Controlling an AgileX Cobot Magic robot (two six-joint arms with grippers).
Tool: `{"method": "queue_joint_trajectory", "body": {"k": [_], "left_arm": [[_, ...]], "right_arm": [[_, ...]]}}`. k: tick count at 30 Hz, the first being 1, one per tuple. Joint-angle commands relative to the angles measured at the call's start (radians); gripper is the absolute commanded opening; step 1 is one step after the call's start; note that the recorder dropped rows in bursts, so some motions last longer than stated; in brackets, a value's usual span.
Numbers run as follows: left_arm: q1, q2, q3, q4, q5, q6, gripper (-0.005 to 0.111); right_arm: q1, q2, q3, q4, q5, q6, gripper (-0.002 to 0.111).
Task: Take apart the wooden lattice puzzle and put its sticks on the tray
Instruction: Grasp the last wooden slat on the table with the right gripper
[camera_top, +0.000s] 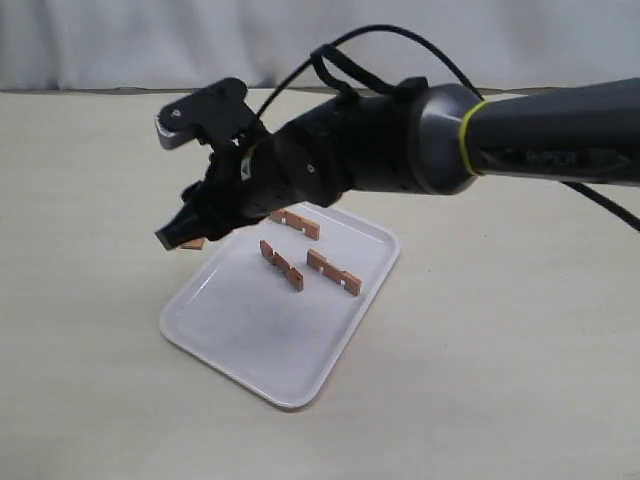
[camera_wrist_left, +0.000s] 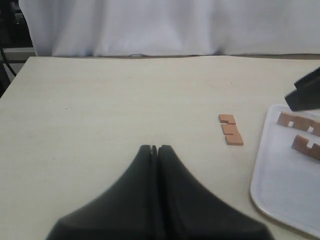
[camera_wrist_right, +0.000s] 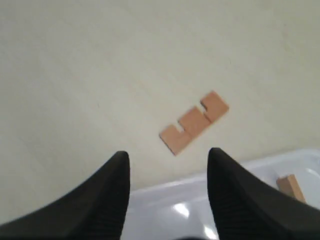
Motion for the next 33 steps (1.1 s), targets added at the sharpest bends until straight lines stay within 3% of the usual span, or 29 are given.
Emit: {"method": "queue_joint_trajectory", "body": {"k": [1, 6, 10, 17, 26, 33], "left_arm": [[0.000, -0.002, 0.003, 0.003, -0.009, -0.003, 0.000], [0.000, -0.002, 0.003, 0.003, -0.009, -0.003, 0.000], [0.000, -0.002, 0.003, 0.003, -0.009, -0.003, 0.000], [0.000, -0.002, 0.003, 0.003, -0.009, -0.003, 0.000], [0.000, -0.002, 0.003, 0.003, -0.009, -0.003, 0.000], [0.000, -0.002, 0.003, 0.003, -0.012, -0.003, 0.000]], "right_arm": [[0.004, 0.100, -0.239, 0.004, 0.139, 0.071, 0.047], [0.004, 0.343, -0.635, -0.174, 0.478, 0.289, 0.047], [0.004, 0.446, -0.812, -0.191, 0.601, 0.314, 0.049], [0.004, 0.539, -0.845, -0.210, 0.532, 0.333, 0.071], [0.004, 0.583, -0.845, -0.344, 0.462, 0.531, 0.071], [0.004, 0.611, -0.845, -0.346, 0.440, 0.706, 0.071]]}}
